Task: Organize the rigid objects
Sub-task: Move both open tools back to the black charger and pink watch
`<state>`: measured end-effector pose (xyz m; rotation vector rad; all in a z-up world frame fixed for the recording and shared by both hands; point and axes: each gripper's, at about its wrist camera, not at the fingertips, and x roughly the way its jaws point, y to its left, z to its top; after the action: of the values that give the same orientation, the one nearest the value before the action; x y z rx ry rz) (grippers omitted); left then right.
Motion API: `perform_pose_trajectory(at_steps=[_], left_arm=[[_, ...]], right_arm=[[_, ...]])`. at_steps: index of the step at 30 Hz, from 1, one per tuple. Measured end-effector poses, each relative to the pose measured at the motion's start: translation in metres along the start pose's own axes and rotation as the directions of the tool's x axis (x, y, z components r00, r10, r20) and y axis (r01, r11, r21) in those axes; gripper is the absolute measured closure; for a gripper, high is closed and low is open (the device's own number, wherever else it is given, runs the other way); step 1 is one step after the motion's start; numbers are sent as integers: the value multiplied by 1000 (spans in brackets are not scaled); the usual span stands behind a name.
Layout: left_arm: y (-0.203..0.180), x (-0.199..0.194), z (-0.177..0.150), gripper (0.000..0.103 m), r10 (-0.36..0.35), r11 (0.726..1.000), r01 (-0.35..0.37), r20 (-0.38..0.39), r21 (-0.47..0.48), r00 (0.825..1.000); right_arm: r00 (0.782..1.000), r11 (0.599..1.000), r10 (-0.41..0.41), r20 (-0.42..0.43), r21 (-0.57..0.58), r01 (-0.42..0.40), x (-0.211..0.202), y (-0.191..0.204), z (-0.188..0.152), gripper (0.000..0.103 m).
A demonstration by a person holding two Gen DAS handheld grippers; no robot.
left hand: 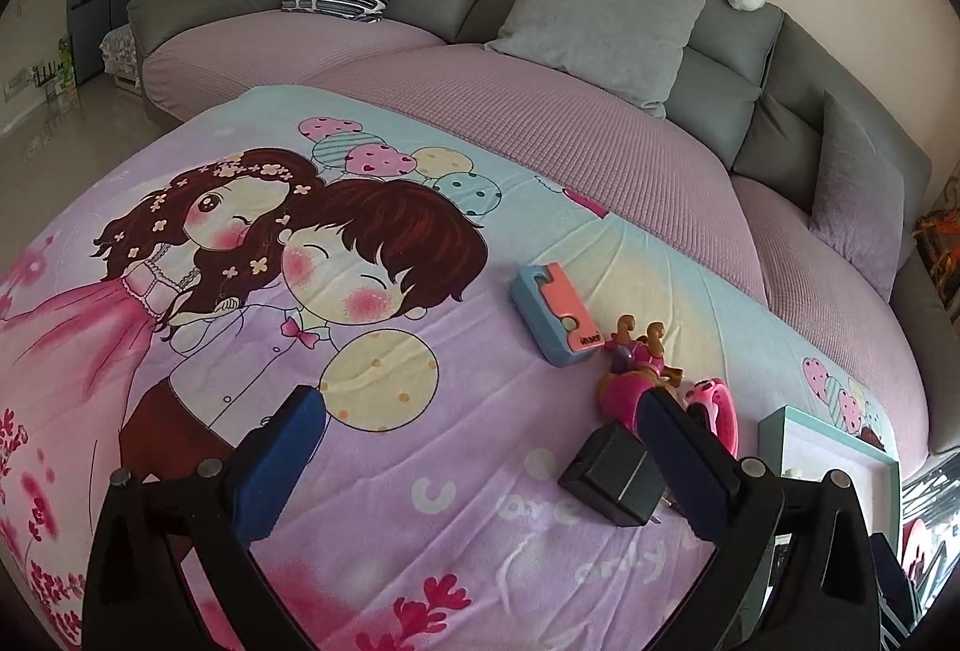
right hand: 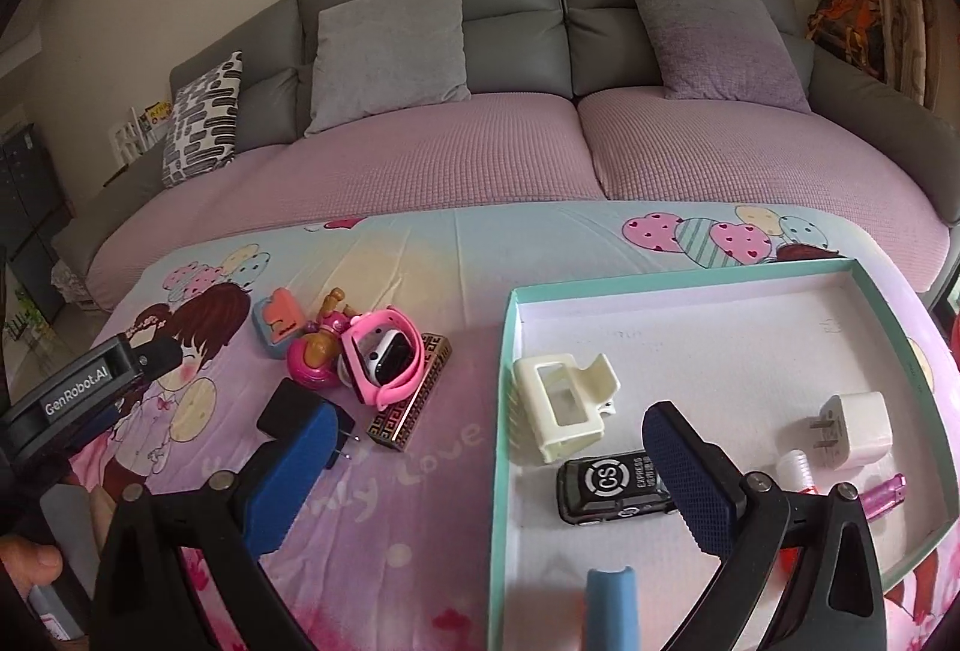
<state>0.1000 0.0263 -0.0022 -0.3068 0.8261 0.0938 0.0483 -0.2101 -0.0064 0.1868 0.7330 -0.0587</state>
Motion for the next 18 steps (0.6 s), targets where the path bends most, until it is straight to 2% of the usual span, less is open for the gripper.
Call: perform_pose_trajectory(at_steps=[2, 7, 11, 14, 18], left_arm=[[4, 4, 4, 0, 13, 1000, -13, 0, 0, 1000], [12, 20, 14, 0, 55, 998, -56, -48, -15, 997], [12, 29, 7, 0, 25, 1000, -25, -30, 14, 999], [12, 45, -4, 0, -22, 999, 26, -77, 47, 997], [11, 57, -14, 0, -8, 996, 20, -127, 90, 992]], right_arm=[[999, 999, 32, -6, -8, -32, 8, 9, -1, 0], [998, 998, 52, -31, -30, -53, 29, 25, -7, 0], [997, 997, 66, -47, -22, -67, 40, 27, -11, 0], [994, 996, 84, -72, 5, -84, 48, 25, -14, 0], [994, 996, 90, -62, 5, -90, 47, 24, -10, 1]])
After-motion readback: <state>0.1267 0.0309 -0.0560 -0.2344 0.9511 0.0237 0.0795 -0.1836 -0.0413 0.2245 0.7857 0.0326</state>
